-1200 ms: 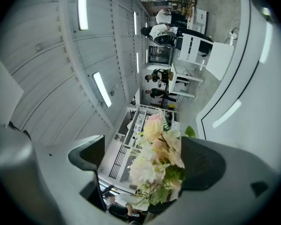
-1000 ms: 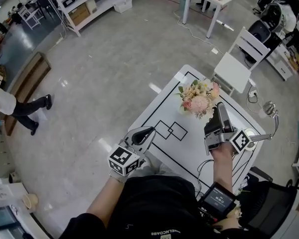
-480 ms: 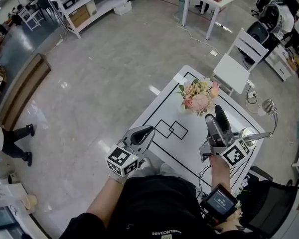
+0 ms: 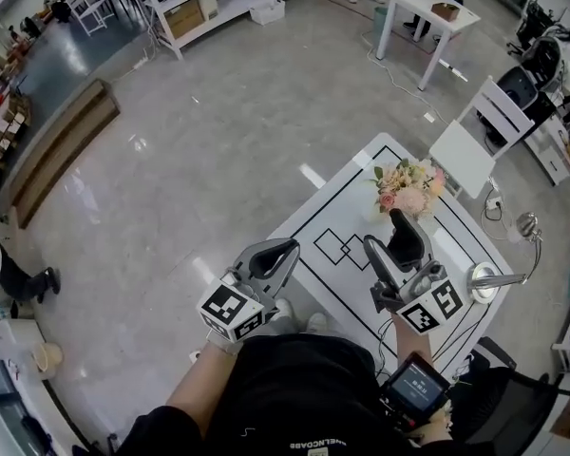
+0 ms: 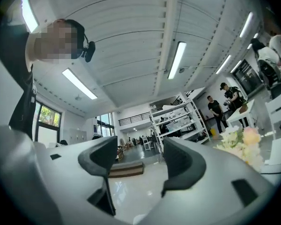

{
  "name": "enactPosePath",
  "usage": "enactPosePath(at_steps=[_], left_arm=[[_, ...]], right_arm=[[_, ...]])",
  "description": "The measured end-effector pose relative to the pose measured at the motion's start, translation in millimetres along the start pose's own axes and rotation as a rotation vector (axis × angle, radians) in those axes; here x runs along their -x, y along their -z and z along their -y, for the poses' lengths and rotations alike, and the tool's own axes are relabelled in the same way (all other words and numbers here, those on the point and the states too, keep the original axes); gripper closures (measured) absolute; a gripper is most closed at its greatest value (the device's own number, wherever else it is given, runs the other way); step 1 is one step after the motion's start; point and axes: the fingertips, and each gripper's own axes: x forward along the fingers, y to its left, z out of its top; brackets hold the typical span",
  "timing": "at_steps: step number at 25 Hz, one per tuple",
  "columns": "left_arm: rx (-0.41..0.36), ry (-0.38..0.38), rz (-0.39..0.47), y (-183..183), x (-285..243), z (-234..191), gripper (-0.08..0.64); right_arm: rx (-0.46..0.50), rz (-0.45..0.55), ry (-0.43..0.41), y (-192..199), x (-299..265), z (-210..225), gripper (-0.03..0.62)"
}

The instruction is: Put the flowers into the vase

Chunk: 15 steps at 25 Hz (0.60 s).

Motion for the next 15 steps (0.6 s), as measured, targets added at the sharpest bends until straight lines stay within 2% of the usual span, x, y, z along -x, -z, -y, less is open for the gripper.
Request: enactPosePath(at_steps=[7,15], left_arm=[[0.003,-0.083,0.045,-10.4,33.8,-16.1,0.554],[0.010,-0.142,0.064,-13.6,63.4,-24.3,0.554]], right_arm=[[0.099,-0.071,-0.094,33.9,-29.8,-37.2,0.404],[0.163,-0.136,-0.188,59.7,-51.2,-81.4,0.431]])
